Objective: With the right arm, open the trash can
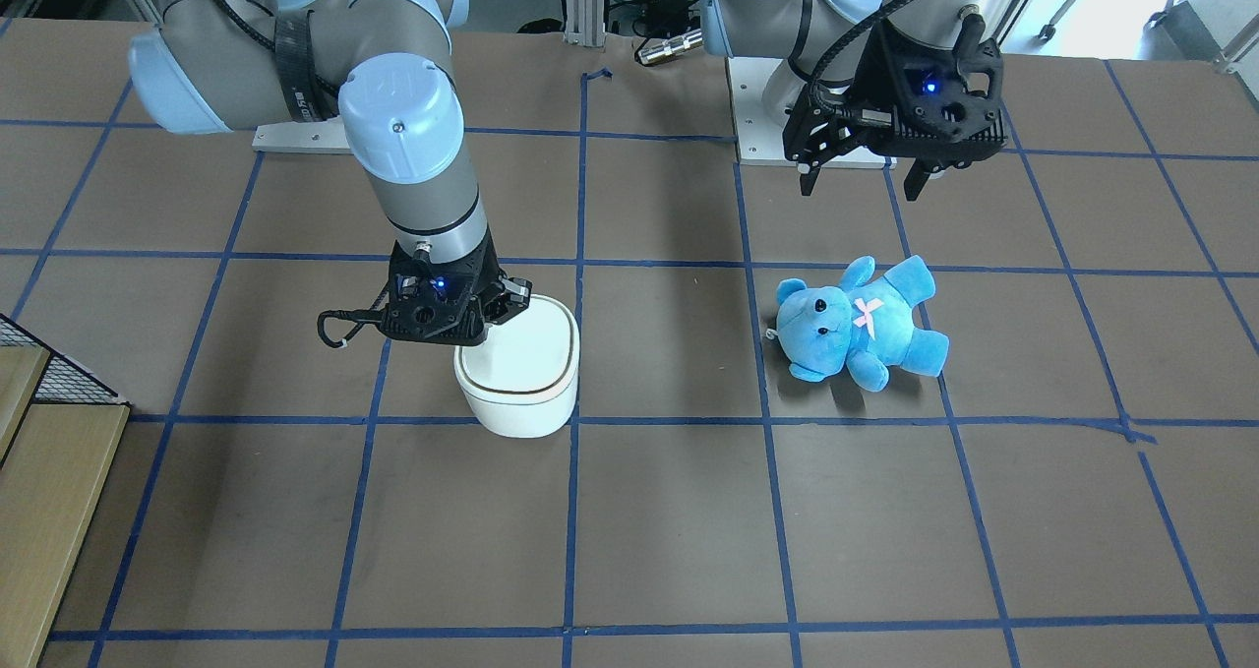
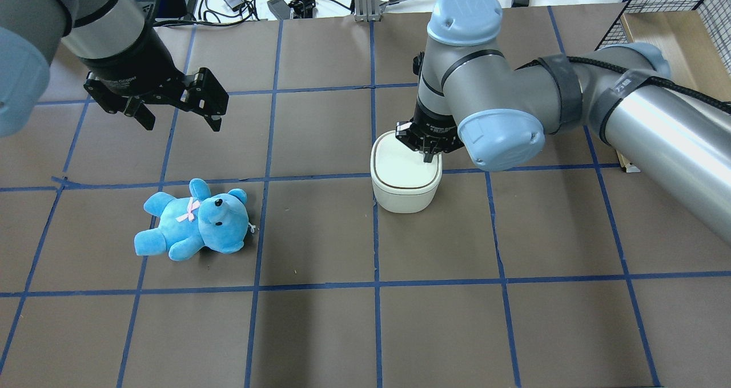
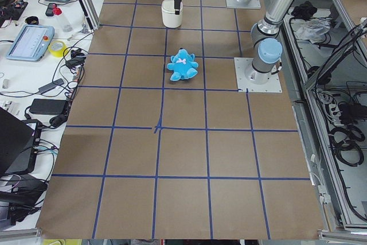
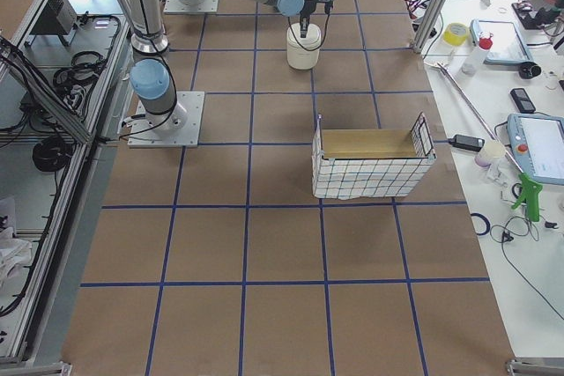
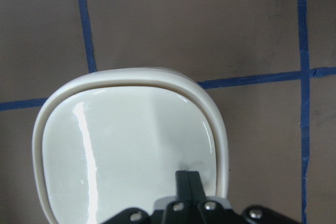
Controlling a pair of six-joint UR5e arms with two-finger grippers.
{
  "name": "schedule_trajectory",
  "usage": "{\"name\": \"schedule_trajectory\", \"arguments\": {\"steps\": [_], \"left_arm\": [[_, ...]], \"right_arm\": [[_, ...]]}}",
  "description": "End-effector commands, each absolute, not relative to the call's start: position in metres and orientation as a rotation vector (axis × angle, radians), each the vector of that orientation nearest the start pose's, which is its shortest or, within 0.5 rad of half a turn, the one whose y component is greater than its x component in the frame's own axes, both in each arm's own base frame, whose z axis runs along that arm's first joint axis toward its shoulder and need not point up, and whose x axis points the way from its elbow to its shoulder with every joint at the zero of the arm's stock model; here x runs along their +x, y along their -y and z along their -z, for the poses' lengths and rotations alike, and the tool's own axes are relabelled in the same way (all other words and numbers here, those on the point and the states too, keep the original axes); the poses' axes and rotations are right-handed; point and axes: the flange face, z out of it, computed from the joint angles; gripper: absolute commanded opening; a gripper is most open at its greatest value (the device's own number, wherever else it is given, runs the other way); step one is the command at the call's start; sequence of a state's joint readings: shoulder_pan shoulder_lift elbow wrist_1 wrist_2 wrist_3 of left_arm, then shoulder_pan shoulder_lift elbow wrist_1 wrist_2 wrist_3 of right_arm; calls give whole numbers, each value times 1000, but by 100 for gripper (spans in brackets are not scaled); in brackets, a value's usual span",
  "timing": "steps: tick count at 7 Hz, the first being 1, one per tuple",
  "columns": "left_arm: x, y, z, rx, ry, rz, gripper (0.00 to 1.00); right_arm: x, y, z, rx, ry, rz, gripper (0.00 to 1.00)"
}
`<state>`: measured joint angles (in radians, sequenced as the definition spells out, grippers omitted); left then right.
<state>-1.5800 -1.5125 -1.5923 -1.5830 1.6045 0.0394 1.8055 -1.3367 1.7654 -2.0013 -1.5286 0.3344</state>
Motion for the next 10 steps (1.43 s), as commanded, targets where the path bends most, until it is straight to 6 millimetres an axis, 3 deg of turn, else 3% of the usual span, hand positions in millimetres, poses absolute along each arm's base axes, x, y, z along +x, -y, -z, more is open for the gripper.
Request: {"name": "schedule_trajectory", "arguments": {"steps": [1,2,3,4,5,7,8,9,10], "left_arm": [[-134,468,-504,76,-3106,37,100],[-134,468,-504,76,-3106,37,100],[-134,468,-504,76,-3106,40,100],[-134,468,-504,76,-3106,37,100],[-134,468,-504,76,-3106,37,100],[-134,468,-504,76,-3106,37,100],[-134,468,-504,76,-3106,37,100],[-134,468,-504,76,-3106,37,100],[-134,468,-504,73,-3106,37,100]], "right_arm": [[263,509,-299,155,-3101,-42,0],[263,509,-303,162,-3099,-27,0],[265,513,-338,175,-3073,54,0],[266,509,-384,172,-3050,70,11],[264,511,-417,175,-3060,83,67],[250,520,-483,199,-3061,113,100],[244,518,-507,208,-3092,131,100],[233,524,-513,232,-3098,140,100],[207,526,-525,225,-3117,106,100]]}}
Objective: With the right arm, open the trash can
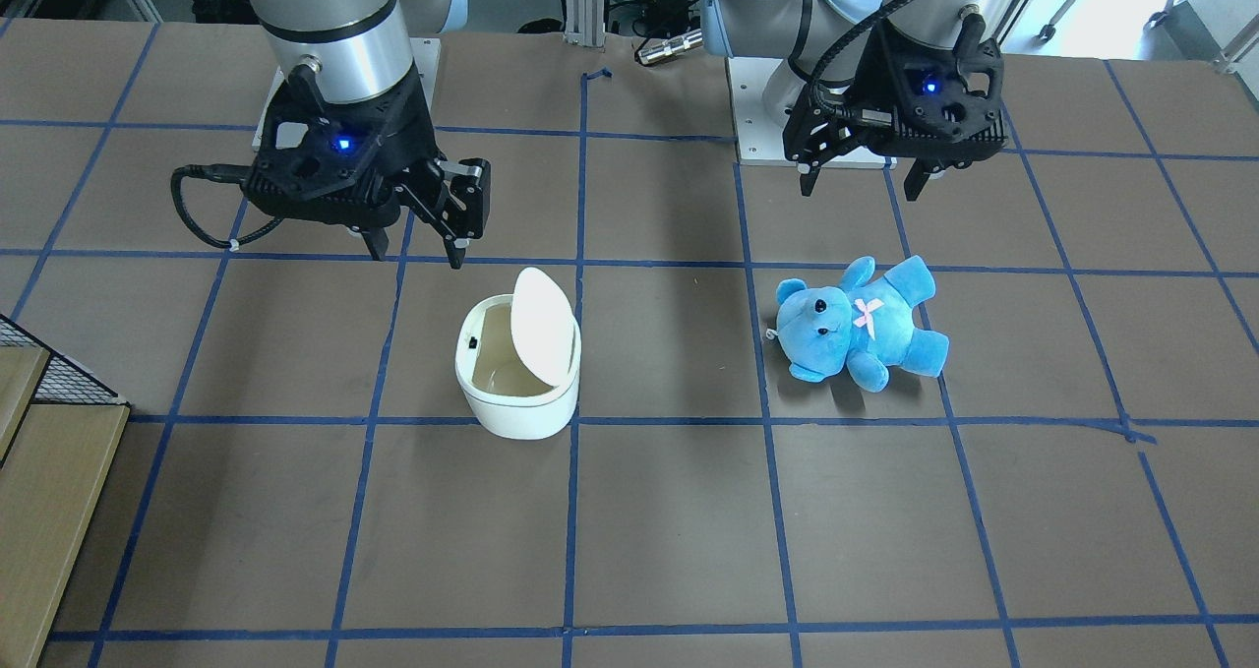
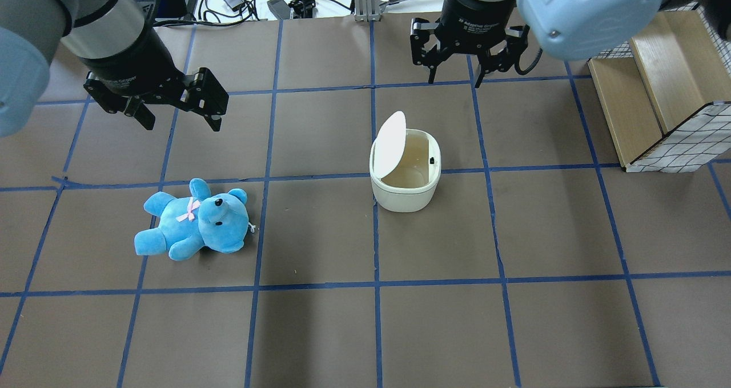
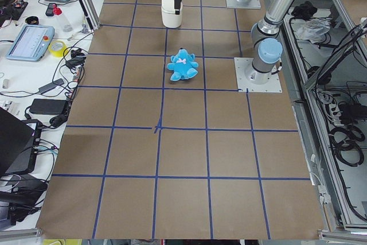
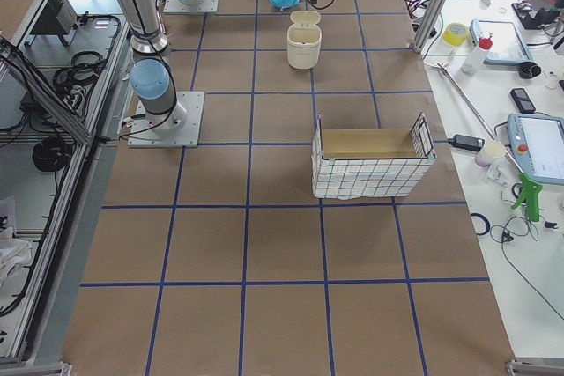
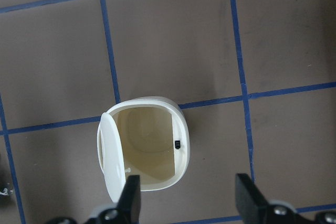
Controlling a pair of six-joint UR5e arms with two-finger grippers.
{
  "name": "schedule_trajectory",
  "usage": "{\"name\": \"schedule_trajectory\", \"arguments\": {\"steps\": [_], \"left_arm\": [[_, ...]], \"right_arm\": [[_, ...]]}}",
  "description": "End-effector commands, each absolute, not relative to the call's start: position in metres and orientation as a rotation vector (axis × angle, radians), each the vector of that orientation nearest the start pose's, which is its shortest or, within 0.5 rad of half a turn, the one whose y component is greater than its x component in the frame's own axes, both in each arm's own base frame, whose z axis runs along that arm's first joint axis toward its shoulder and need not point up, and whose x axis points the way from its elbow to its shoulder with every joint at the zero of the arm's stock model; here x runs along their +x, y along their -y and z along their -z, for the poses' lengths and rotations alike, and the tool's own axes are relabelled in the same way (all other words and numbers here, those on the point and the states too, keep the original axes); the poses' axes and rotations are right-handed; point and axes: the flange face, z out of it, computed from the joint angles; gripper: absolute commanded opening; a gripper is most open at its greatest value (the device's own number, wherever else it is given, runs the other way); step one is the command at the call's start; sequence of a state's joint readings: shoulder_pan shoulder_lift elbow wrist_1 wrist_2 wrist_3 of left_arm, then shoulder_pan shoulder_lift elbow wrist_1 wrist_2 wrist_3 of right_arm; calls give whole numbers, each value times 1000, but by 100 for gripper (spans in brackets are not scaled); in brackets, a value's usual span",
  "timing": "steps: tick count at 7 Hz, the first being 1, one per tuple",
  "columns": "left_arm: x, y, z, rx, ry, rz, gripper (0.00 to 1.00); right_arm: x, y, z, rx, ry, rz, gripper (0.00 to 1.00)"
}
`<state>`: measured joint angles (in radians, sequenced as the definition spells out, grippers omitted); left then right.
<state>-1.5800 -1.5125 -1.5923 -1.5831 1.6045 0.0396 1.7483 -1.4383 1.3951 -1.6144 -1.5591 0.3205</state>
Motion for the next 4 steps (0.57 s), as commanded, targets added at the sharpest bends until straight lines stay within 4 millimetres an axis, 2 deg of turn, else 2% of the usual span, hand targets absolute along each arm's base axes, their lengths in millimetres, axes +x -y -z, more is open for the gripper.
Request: {"name": "schedule_trajectory", "arguments": {"steps": [1,2,4], "left_arm": [[-134,468,-504,76,-3106,37,100],[-134,468,-504,73,-3106,37,100],[-134,468,-504,76,-3106,37,100]], "right_arm": [[188,525,-528,93,-3146,68,100],[170,529,-530,83,-3153,60,100],[169,525,-531,71,-3165,50,100]]}}
